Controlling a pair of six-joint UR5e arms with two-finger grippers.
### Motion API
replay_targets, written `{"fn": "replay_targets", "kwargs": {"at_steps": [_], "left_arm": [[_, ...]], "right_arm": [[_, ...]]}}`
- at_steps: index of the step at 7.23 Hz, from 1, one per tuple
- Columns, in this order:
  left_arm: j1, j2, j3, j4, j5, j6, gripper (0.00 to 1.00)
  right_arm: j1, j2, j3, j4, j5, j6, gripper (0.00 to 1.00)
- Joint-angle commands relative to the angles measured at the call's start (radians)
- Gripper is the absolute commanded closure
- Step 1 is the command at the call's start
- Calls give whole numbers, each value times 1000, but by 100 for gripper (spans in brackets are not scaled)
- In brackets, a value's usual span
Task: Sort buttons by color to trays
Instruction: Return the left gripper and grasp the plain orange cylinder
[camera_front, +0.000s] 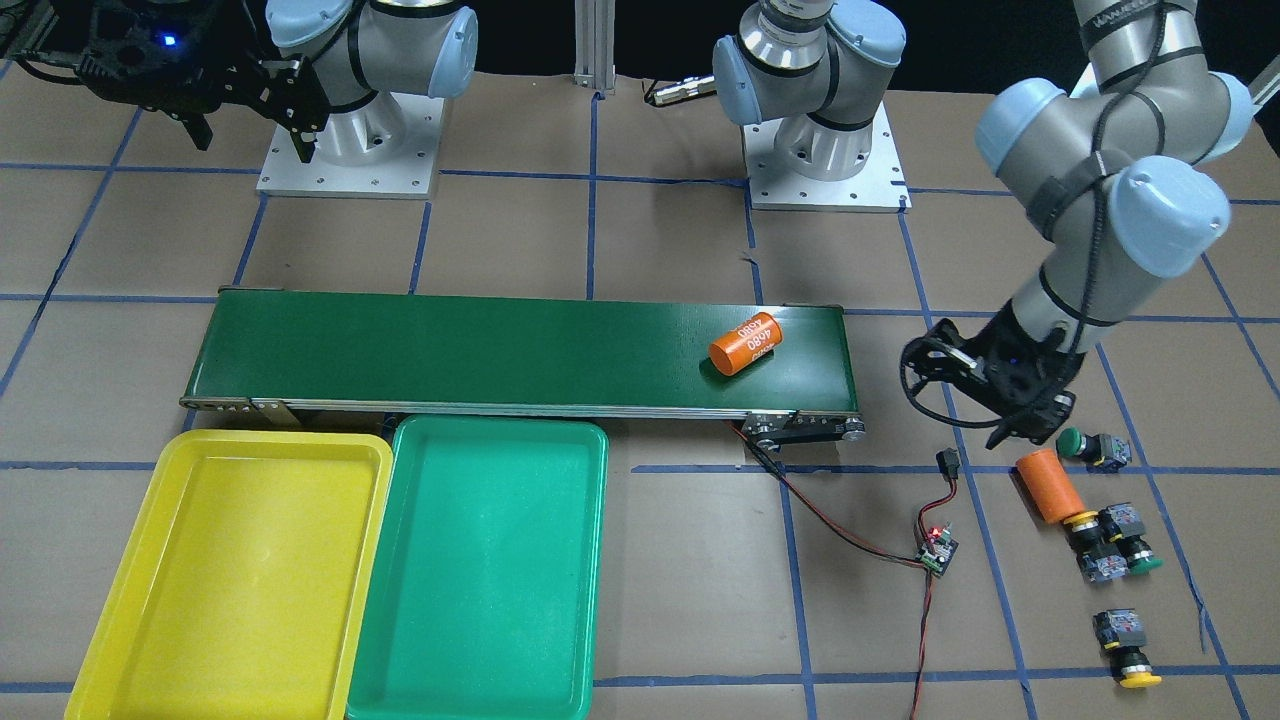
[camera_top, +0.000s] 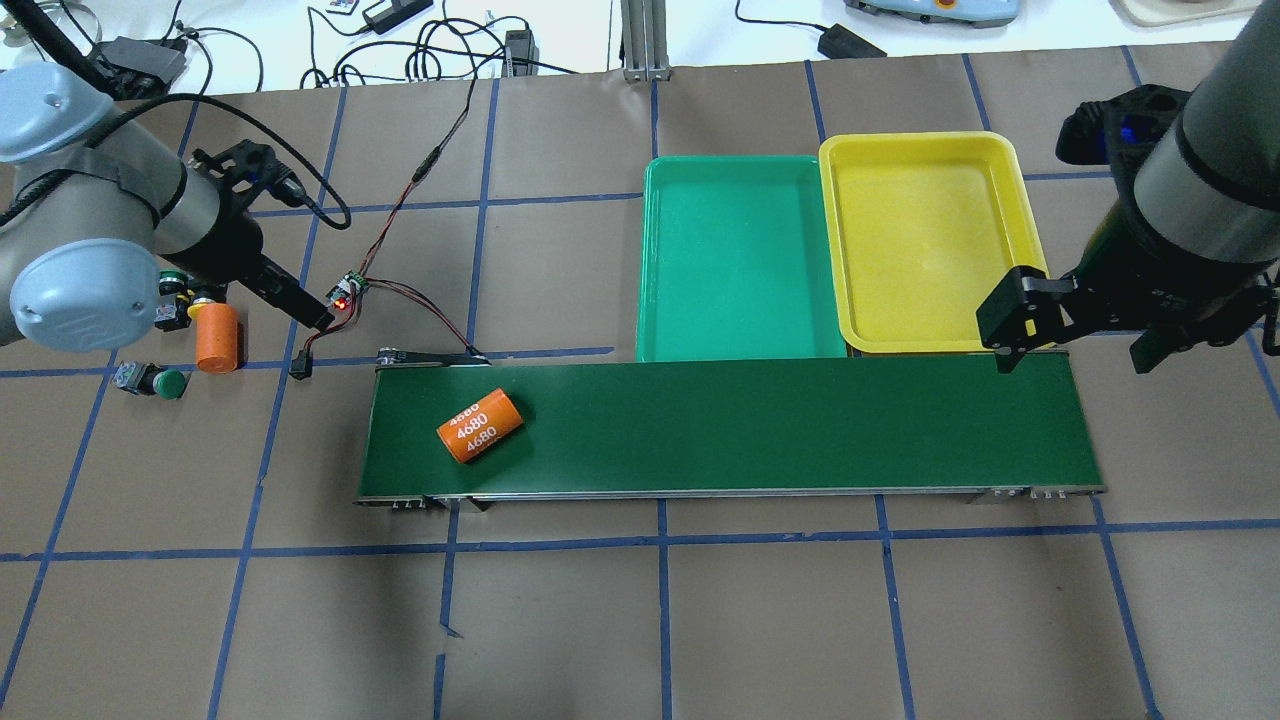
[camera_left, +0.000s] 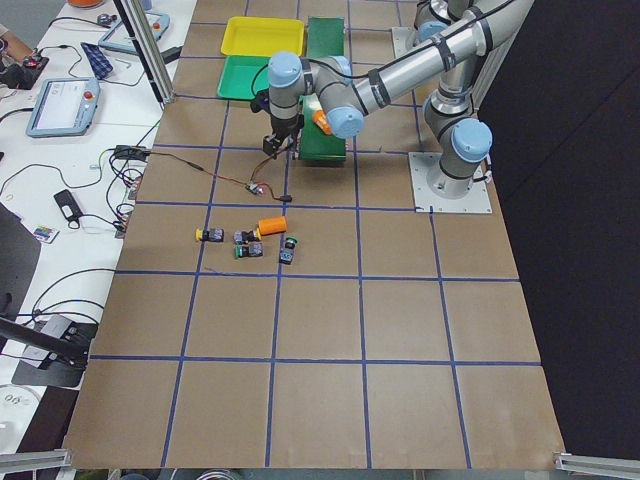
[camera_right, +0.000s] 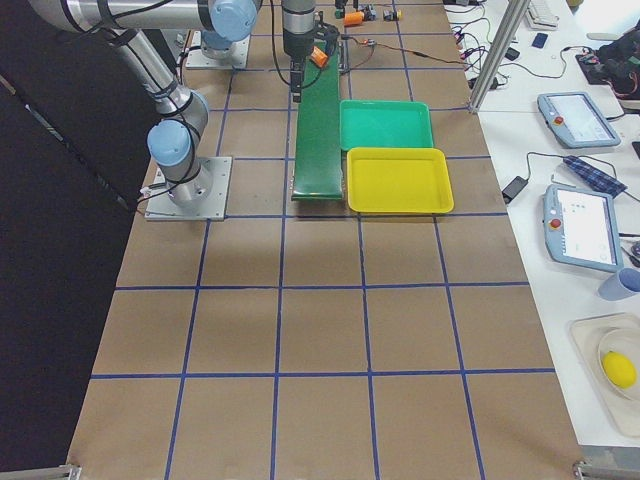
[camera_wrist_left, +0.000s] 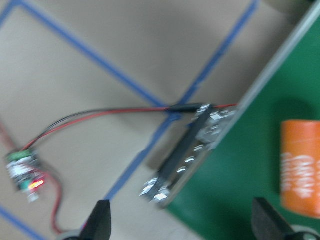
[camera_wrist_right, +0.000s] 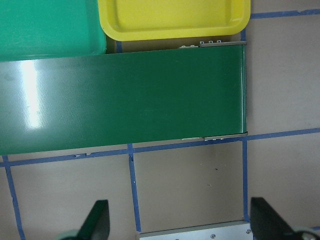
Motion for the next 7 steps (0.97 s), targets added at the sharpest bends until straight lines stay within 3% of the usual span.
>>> {"fn": "replay_targets", "kwargs": {"at_steps": [1,4,7], "left_arm": [[121,-138,110,0,6,-168,0],[129,-278,189,11,88,-528,0],[166,-345,154,94,109,-535,0]], "right_arm": [[-18,0,6,1,6,-3,0],[-18,2,30,2,-9,-12,0],[-21,-2,41,5,-11,-6,0]]}}
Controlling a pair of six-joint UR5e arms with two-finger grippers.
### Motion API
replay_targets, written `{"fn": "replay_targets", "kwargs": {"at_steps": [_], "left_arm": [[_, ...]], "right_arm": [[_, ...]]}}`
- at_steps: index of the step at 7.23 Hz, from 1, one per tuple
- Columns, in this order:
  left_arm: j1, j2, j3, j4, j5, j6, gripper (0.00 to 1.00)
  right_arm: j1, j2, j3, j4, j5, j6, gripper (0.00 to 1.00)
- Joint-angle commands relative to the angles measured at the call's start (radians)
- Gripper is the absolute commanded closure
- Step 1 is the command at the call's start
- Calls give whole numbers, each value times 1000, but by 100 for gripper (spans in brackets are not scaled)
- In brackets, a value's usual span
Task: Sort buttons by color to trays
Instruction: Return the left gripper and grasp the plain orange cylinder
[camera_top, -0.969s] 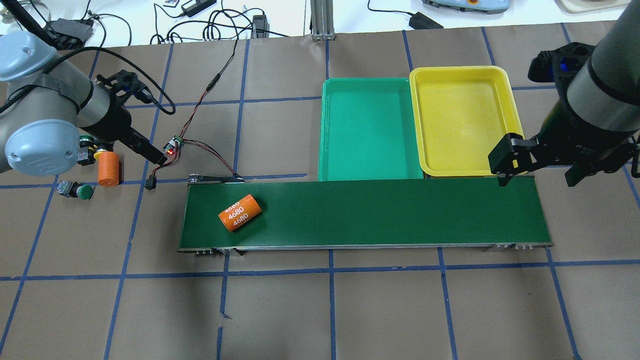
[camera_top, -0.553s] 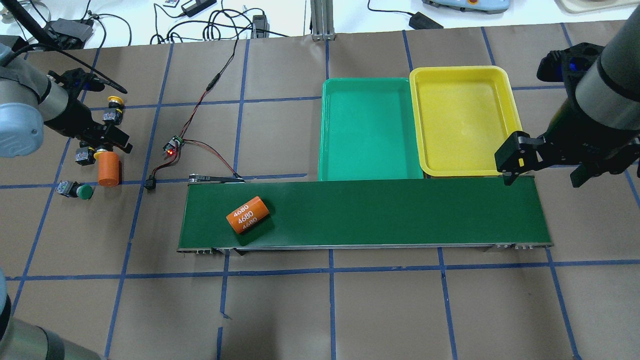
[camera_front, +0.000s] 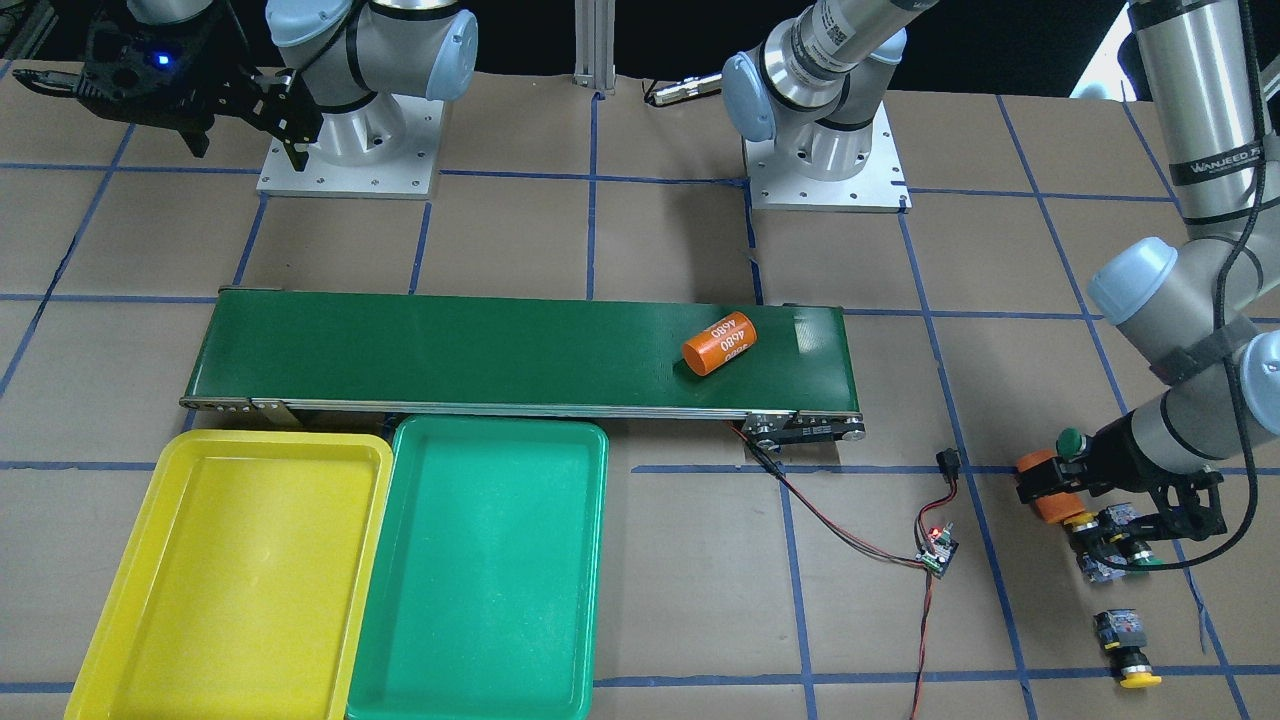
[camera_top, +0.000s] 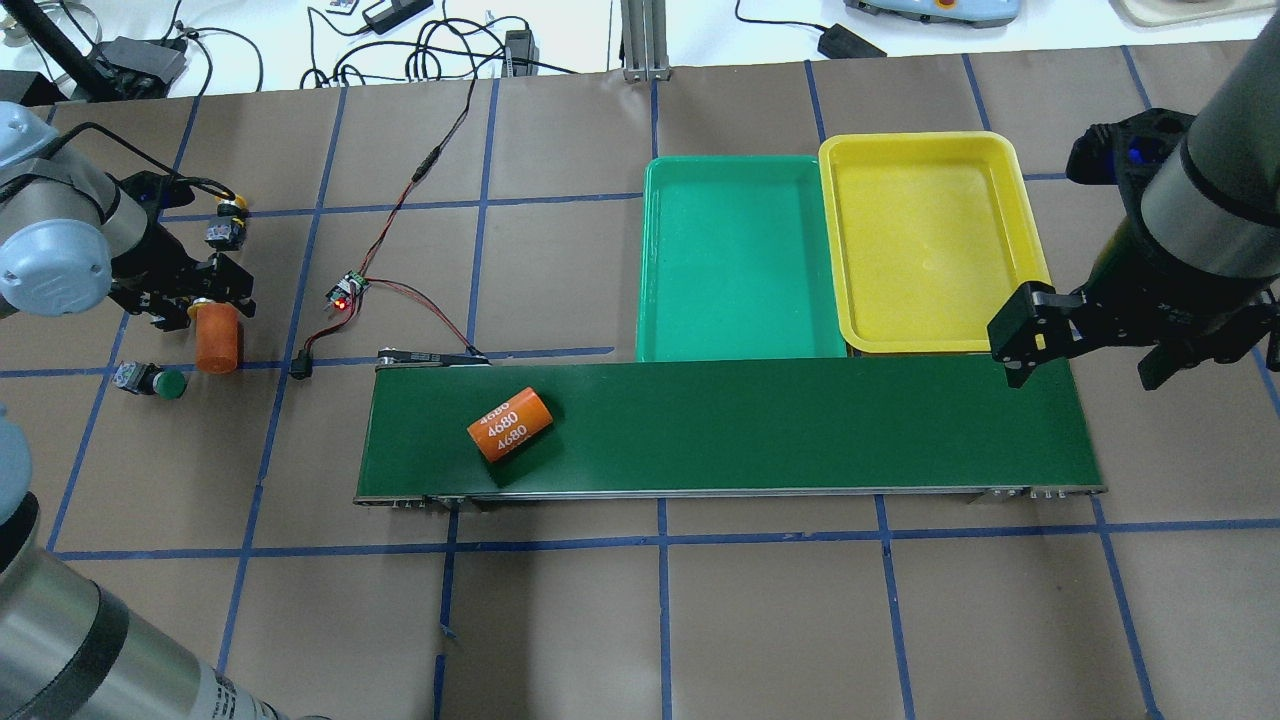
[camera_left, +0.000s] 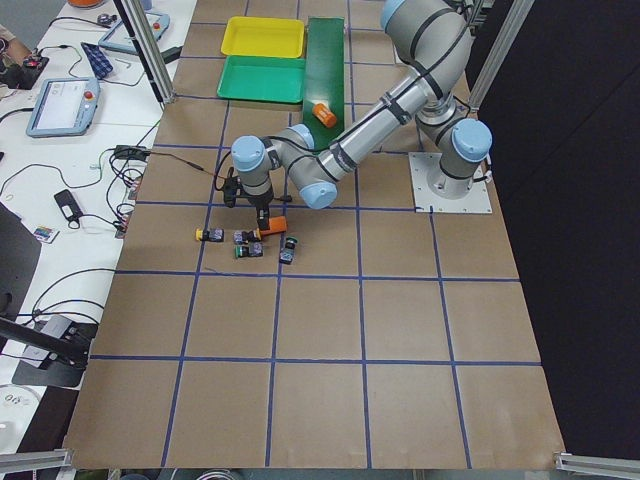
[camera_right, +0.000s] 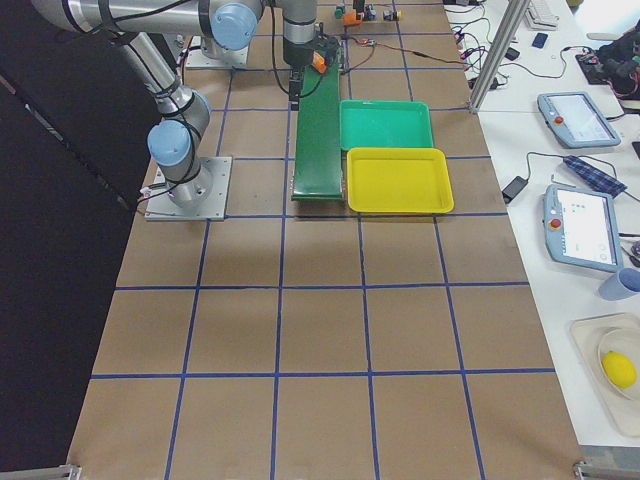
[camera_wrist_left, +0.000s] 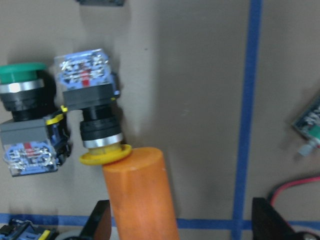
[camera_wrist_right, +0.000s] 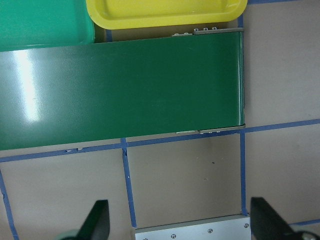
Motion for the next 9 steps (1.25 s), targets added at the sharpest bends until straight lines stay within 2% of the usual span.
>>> {"fn": "replay_targets", "kwargs": {"at_steps": [1,2,3,5,6,8,9], "left_arm": [[14,-48,-22,40,11,-14,14],[11,-33,-14,34,14,-8,66],[0,-8,-26,22,17,-11,100],[-23,90,-27,-114,22,-96,100],[-82,153,-31,-185,23,-189,100],[-237,262,-31,-349,16,-586,100],[-303,303,-37,-415,9,-723,100]], "right_arm": [[0,1,4,0,1,10,0],[0,4,4,-2,1,-4,0],[0,-1,-1,-3,1,11,0],[0,-39,-6,-22,1,13,0],[0,-45,-7,-22,16,10,0],[0,-41,-6,-23,12,2,0],[0,-42,-6,-23,9,10,0]]}}
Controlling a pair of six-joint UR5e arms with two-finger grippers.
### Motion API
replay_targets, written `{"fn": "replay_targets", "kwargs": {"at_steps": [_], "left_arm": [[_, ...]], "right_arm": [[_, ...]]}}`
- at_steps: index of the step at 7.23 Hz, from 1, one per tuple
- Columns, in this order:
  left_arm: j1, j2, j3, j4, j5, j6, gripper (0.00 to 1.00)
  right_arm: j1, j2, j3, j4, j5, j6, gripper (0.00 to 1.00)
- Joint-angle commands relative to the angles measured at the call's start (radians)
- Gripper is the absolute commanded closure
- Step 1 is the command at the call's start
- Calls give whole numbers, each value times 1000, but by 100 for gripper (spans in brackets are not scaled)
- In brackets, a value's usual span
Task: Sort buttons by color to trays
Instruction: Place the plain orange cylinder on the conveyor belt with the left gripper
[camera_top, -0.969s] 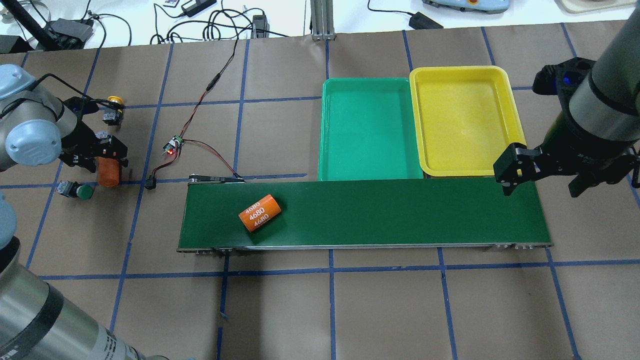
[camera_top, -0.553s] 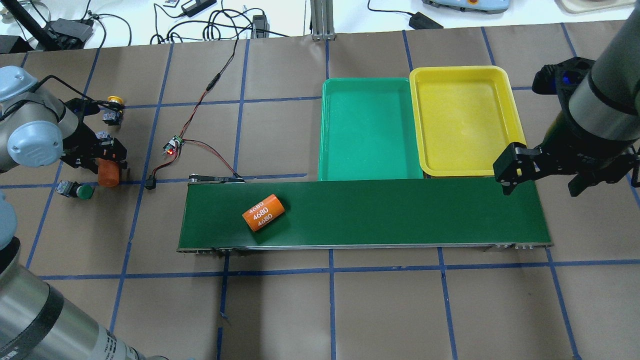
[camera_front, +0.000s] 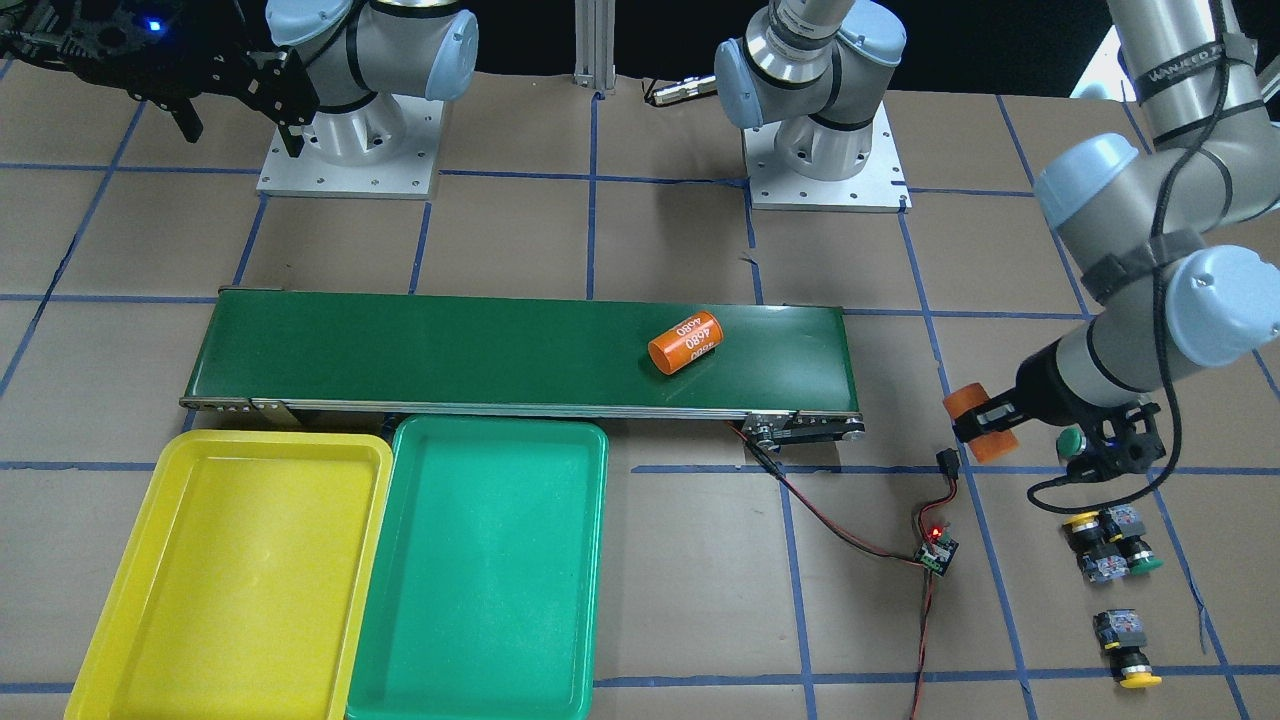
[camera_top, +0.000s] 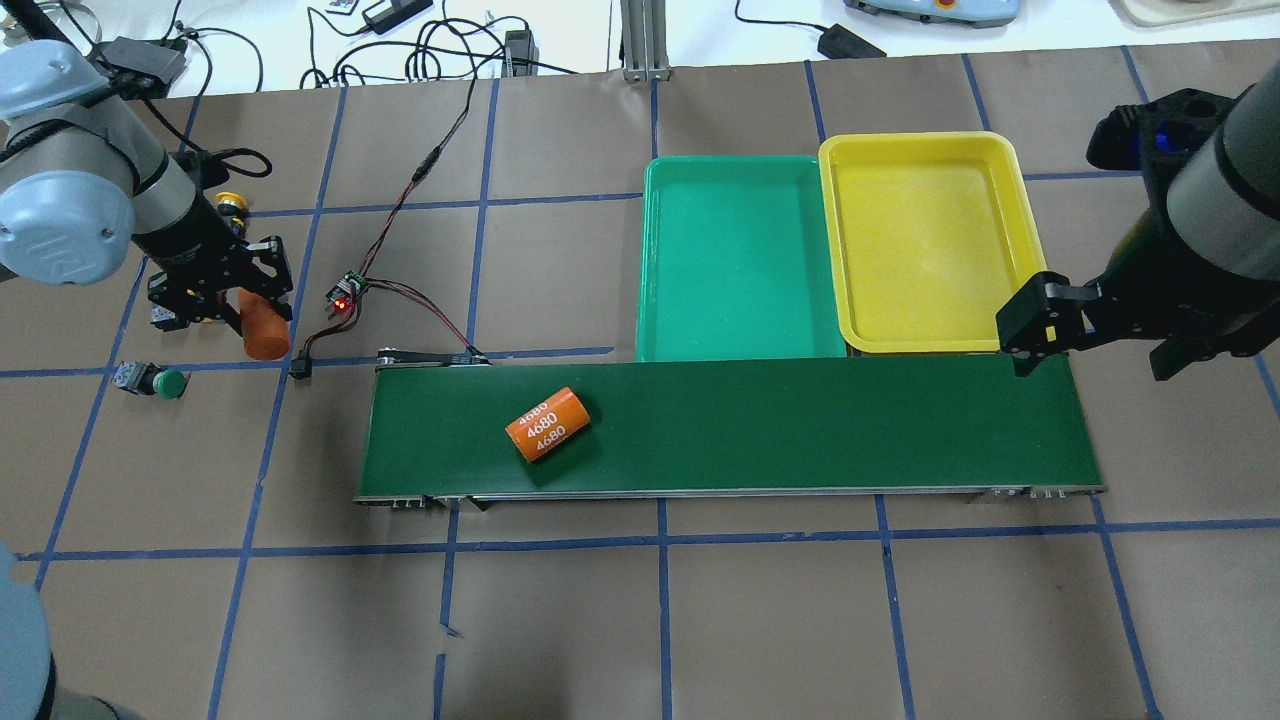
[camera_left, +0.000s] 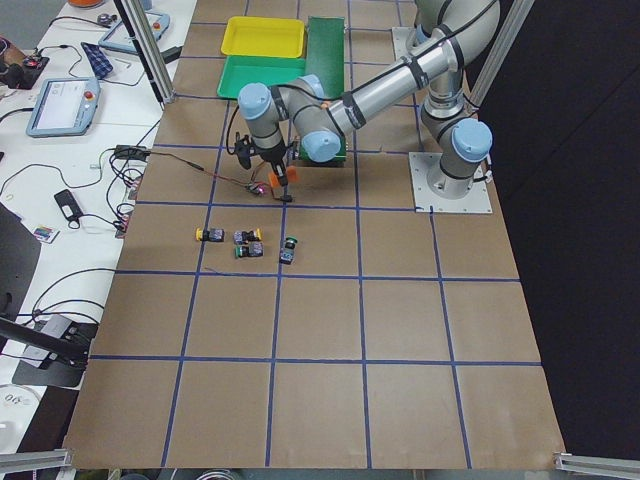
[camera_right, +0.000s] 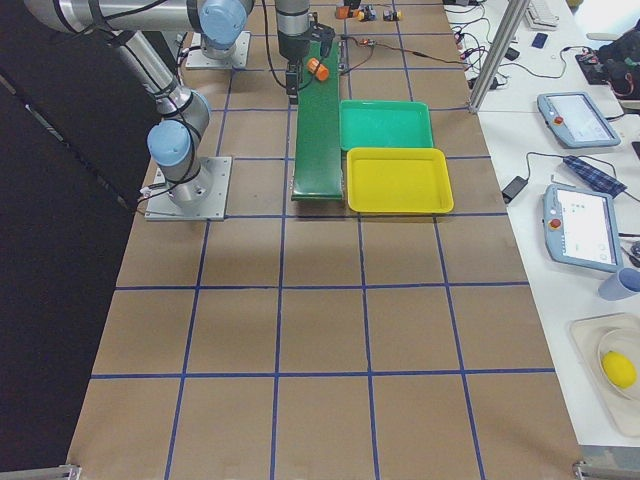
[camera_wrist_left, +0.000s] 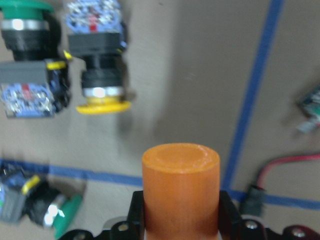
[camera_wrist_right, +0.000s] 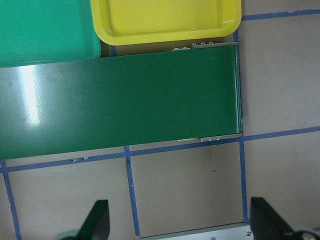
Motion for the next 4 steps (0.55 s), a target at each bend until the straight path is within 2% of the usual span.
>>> {"fn": "replay_targets", "kwargs": {"at_steps": [1,3,4], "left_arm": [[-134,99,-38,-108,-10,-394,100],[-252,148,-200,-27,-5,-663,100],[-295,118,-241,65,-1,-734,100]], "right_arm": [[0,-5,-1,-2,-6,0,0],[0,-5,-1,-2,4,3,0],[0,-3,-1,-2,2,2,0]]}}
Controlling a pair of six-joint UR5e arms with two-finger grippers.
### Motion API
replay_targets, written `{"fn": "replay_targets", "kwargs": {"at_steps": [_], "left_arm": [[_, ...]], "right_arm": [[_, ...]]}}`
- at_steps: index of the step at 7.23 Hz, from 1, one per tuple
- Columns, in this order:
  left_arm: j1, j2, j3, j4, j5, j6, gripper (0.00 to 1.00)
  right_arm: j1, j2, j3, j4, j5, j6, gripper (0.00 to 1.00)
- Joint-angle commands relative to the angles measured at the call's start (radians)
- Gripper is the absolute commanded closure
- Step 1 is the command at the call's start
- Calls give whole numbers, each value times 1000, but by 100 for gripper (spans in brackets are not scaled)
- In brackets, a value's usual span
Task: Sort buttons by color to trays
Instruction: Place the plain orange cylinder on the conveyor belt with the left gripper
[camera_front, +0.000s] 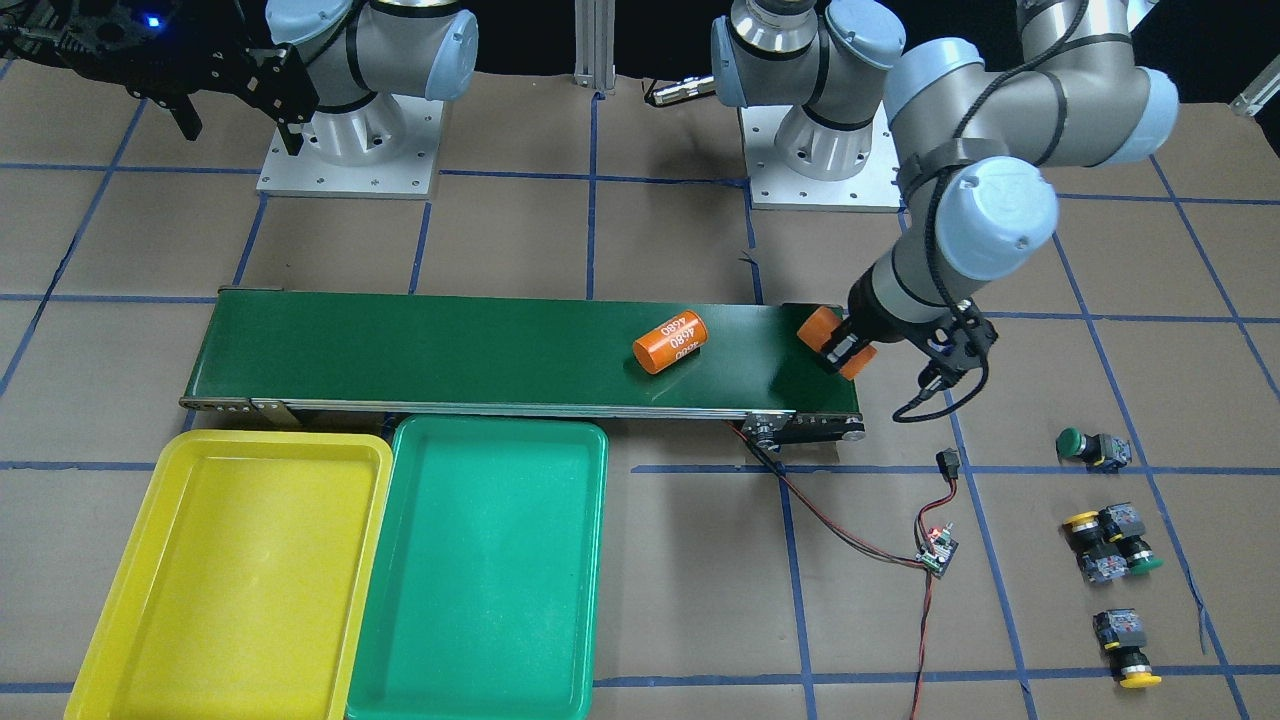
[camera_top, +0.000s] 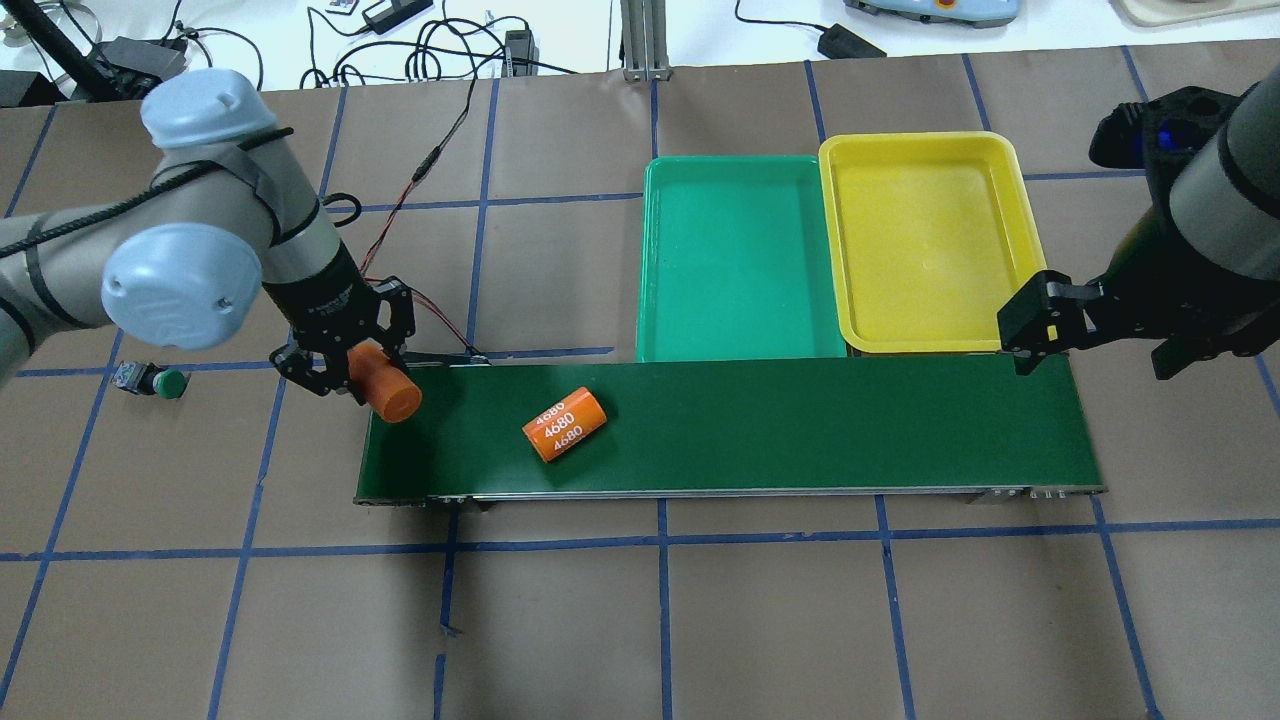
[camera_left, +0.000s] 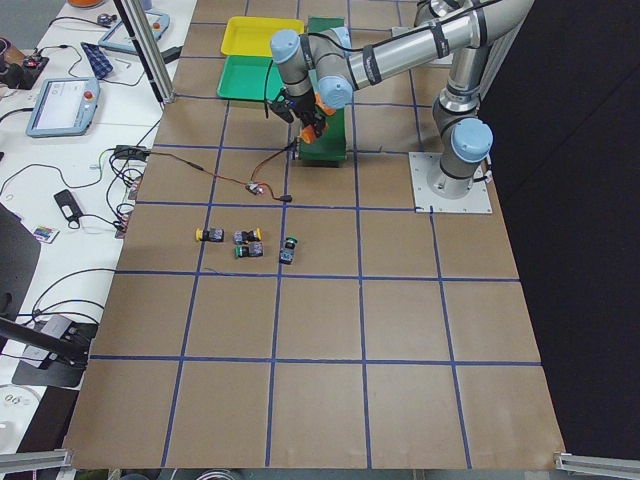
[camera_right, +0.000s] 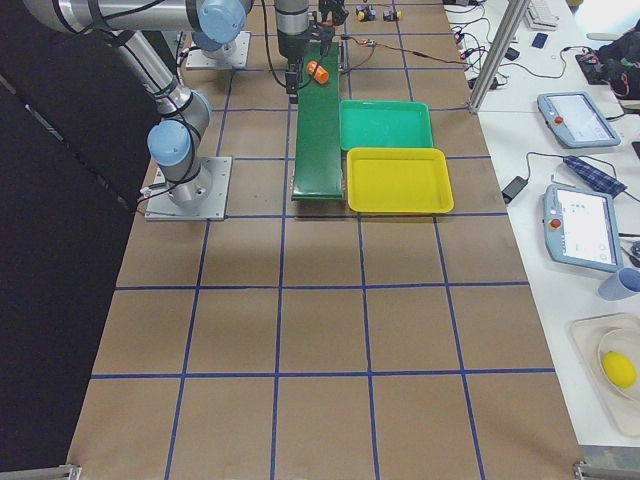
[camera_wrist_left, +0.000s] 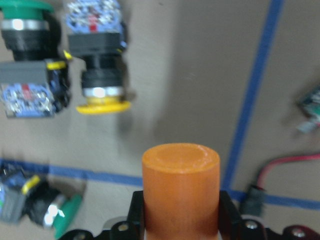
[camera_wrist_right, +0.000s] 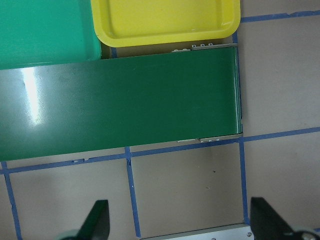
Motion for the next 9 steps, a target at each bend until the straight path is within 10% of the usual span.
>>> {"fn": "replay_targets", "kwargs": {"at_steps": [1,2,3,9], "left_arm": [[-75,-16,-71,102,4,-151,90],[-75,-22,-76,100,9,-139,16],[-71,-12,-58,103,11,-122,0],[429,-43,59,84,44,884,0]], "right_arm": [[-2,-1,0,0,-4,-7,0],[0,1,1,0,3,-1,0],[-2,2,1,3,-7,1,0],[-11,-4,1,0,-15,-1,0]]}}
